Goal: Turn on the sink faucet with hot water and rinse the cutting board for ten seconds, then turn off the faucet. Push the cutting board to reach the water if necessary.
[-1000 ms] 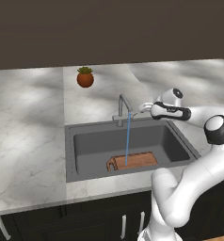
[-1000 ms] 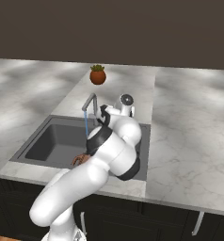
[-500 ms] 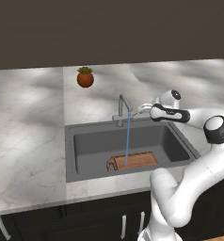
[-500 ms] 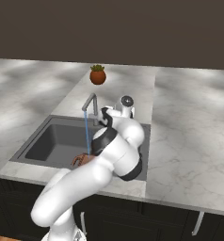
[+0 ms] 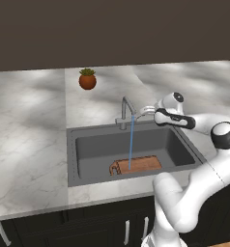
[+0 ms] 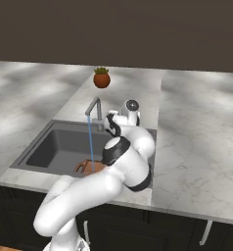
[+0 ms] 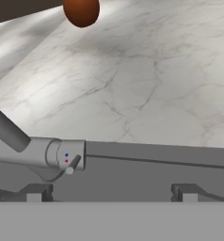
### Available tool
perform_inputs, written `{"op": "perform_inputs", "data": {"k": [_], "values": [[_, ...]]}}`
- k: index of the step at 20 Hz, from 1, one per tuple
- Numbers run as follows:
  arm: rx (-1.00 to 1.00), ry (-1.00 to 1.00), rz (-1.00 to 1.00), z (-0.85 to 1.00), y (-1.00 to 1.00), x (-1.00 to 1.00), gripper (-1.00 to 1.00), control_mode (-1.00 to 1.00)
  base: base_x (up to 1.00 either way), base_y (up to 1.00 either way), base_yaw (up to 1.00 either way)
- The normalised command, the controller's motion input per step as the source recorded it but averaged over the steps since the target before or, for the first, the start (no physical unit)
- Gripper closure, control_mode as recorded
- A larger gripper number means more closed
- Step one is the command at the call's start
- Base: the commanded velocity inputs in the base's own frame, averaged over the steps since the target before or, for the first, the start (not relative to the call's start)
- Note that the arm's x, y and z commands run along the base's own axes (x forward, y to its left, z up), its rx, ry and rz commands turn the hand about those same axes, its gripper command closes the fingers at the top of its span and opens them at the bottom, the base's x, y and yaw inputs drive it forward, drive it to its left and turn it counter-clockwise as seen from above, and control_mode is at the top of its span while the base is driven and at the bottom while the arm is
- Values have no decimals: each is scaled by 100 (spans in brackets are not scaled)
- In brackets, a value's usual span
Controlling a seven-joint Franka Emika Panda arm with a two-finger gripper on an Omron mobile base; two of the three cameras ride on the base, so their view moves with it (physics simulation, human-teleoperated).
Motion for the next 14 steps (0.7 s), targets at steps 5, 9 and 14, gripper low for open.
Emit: {"op": "perform_inputs", "data": {"k": [5, 9, 14], "values": [[0, 0, 0, -1, -2, 17, -100, -100, 0, 0, 0], [0, 0, 0, -6, -11, 15, -100, -100, 0, 0, 0], [0, 0, 0, -12, -7, 5, -100, -100, 0, 0, 0]]}}
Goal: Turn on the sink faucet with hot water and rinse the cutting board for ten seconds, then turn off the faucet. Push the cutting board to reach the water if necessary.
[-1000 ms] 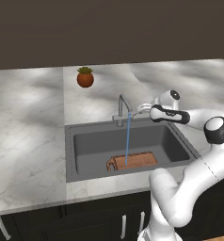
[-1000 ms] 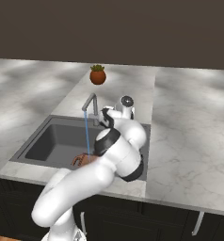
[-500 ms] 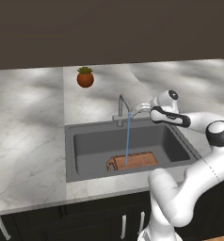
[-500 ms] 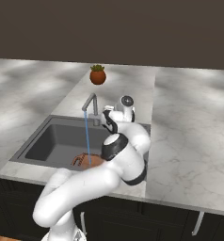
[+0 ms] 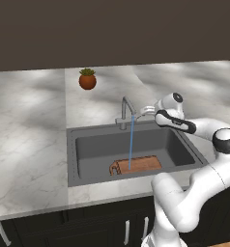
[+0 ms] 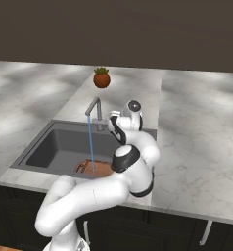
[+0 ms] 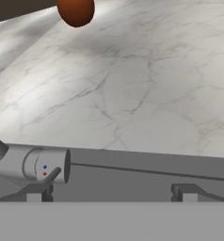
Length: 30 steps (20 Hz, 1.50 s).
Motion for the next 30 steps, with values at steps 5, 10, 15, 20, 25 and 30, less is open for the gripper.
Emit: {"op": "perform_inputs", "data": {"k": [5, 10, 15, 20, 25, 30], "values": [[0, 0, 0, -8, -1, 5, -100, -100, 0, 0, 0], [0, 0, 0, 0, 0, 6, -100, -100, 0, 0, 0], [0, 0, 0, -2, 0, 11, -100, -100, 0, 0, 0], [0, 0, 0, -9, 0, 2, -100, -100, 0, 0, 0], [0, 0, 0, -10, 0, 0, -100, -100, 0, 0, 0], [0, 0, 0, 0, 0, 0, -100, -100, 0, 0, 0]]}}
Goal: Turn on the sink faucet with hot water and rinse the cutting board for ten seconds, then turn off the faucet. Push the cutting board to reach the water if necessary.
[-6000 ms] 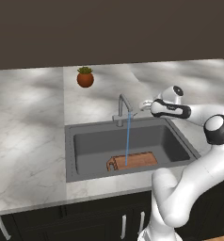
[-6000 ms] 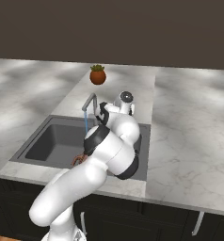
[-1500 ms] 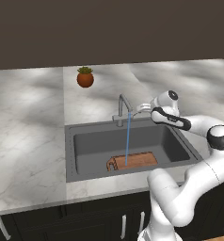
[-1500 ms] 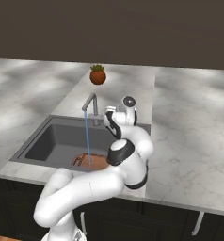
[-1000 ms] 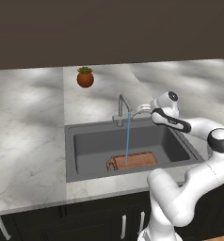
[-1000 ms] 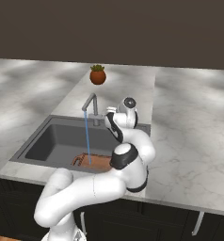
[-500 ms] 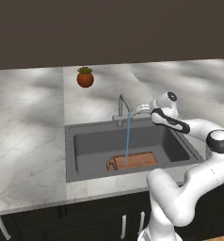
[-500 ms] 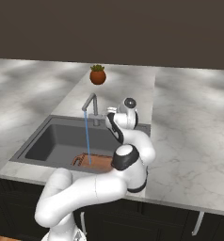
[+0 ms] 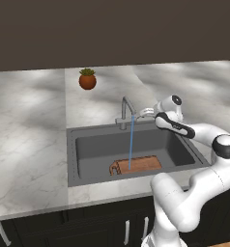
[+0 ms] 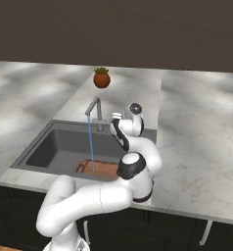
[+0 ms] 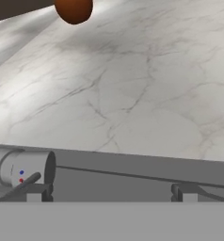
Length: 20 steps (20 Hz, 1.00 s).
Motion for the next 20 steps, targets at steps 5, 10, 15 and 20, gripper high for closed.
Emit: {"op": "perform_inputs", "data": {"k": [5, 10, 15, 20], "values": [[0, 0, 0, 0, 0, 5, -100, -100, 0, 0, 0], [0, 0, 0, 0, 0, 12, -100, -100, 0, 0, 0], [0, 0, 0, -5, 0, 1, -100, -100, 0, 0, 0], [0, 0, 0, -7, 0, 0, -100, -100, 0, 0, 0]]}}
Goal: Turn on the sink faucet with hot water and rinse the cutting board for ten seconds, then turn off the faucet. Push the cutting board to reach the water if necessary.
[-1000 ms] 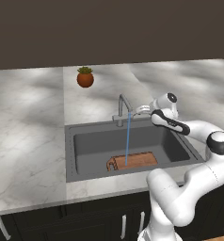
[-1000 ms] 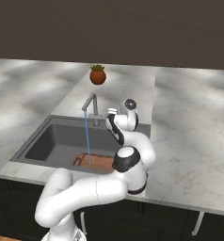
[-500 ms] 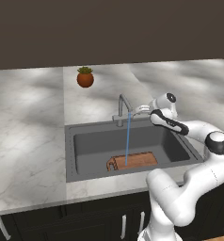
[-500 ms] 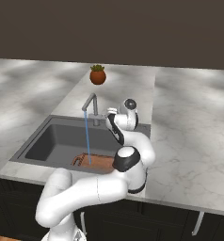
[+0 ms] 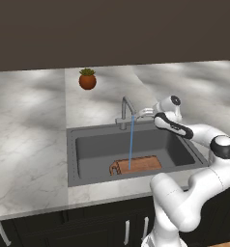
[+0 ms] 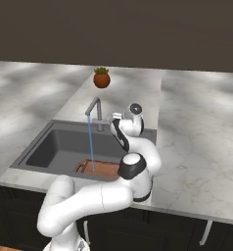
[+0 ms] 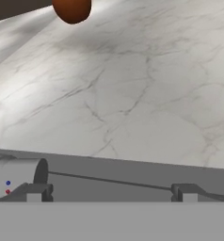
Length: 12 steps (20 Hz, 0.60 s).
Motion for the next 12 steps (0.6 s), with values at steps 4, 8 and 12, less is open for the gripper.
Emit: {"op": "perform_inputs", "data": {"k": [4, 8, 12], "values": [[0, 0, 0, -7, 0, 0, -100, -100, 0, 0, 0], [0, 0, 0, -6, 0, 0, -100, -100, 0, 0, 0], [0, 0, 0, 0, 0, 0, -100, -100, 0, 0, 0]]}}
